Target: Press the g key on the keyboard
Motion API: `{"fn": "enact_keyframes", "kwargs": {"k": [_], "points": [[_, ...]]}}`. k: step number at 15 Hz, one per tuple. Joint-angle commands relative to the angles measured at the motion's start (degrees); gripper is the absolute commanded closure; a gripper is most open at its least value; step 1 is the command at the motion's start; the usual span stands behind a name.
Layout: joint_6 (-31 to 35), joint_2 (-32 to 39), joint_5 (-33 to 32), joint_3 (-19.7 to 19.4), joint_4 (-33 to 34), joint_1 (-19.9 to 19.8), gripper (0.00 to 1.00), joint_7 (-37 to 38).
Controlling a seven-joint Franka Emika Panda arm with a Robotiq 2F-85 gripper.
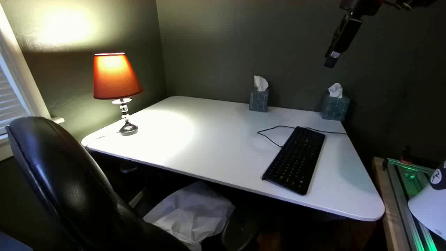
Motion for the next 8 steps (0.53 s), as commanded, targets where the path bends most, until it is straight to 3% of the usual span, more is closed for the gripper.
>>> {"fn": "enact_keyframes", "kwargs": {"k": [1,8], "points": [[-0.28,0.11,-0.24,-0.22,-0.83,0.30,0.00,0.22],[-0.26,2.88,-0.17,-0.76,-1.03,0.10,0.00,-0.08]]}}
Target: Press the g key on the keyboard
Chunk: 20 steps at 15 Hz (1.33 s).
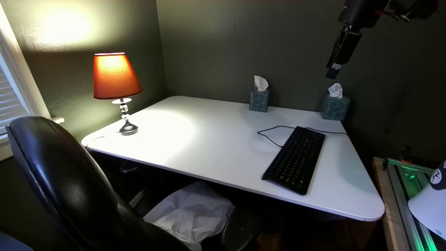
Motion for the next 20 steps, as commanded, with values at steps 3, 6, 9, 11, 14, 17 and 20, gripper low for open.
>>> {"fn": "enact_keyframes", "kwargs": {"k": [3,6,9,11,14,17,20], "points": [[0.22,8.28,0.49,-2.63,3.00,0.14,0.00,-1.02],[0.57,14.90,1.68,-5.12,3.93,0.48,0.00,-2.67],[0.15,21.82,3.49,-7.02,4.93,0.81,0.00,-5.11],[0.37,26.49,4.85,-7.65,5.39,0.81,0.00,-6.22],[1.37,32.96,6.81,-7.63,6.13,0.74,0.00,-7.46],[2.73,39.17,8.45,-7.07,7.83,0.54,0.00,-7.54],[3.72,44.77,9.92,-6.75,9.86,0.11,0.00,-7.04]]}}
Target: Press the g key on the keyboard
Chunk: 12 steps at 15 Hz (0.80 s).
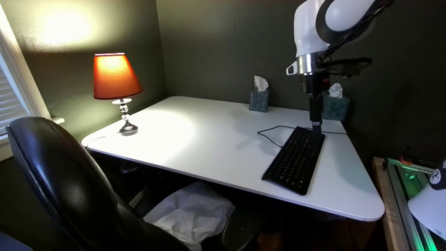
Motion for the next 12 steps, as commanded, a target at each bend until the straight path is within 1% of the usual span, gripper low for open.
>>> {"fn": "enact_keyframes", "kwargs": {"k": [1,2,3,4,12], "points": [[1.38,8.46,2.92,0.33,3.75,-0.17,0.00,-0.21],[1.54,10.18,3.33,0.33,4.47,-0.37,0.00,-0.39],[1.70,11.62,3.64,0.44,5.12,-0.57,0.25,-0.15],[1.64,13.47,3.99,0.50,5.88,-0.74,0.27,-0.40],[2.88,22.45,4.39,0.70,9.79,-2.96,0.91,1.30]]}}
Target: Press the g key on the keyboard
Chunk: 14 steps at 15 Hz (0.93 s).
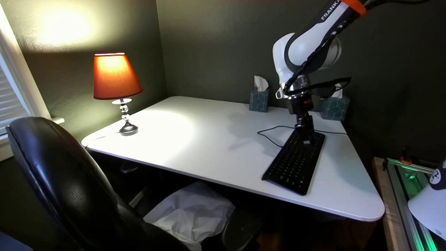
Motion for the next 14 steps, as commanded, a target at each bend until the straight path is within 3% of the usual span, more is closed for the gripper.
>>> {"fn": "enact_keyframes", "kwargs": {"k": [1,14], "points": [[2.21,4.47,1.19,0.66,2.05,-1.62,0.97,0.90],[4.80,12.56,1.65,1.39,5.40,-3.91,1.00,0.89]]}}
